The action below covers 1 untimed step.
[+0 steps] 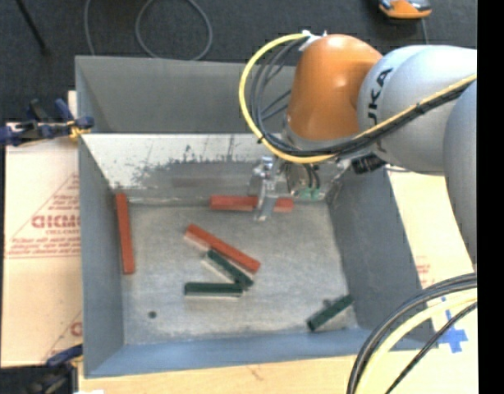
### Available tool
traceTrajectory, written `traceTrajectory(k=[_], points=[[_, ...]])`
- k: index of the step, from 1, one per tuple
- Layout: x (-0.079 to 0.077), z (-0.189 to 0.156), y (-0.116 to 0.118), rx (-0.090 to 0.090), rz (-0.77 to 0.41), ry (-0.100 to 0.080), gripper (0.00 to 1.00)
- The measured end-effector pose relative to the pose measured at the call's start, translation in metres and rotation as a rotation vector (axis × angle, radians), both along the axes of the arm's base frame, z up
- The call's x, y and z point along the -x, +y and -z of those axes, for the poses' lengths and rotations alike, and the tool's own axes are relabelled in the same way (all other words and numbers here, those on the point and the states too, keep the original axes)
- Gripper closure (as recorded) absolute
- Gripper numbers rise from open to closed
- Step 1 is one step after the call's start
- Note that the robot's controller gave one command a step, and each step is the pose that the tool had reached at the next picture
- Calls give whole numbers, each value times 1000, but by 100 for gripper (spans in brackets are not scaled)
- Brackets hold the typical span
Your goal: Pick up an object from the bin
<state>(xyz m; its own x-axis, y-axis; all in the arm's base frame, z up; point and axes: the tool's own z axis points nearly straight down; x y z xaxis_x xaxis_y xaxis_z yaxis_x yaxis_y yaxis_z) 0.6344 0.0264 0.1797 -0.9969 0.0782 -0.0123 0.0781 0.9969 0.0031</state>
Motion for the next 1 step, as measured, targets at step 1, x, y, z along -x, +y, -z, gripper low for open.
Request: traceTrajectory(k=[1], points=[[25, -65, -69, 5, 43, 1, 100]])
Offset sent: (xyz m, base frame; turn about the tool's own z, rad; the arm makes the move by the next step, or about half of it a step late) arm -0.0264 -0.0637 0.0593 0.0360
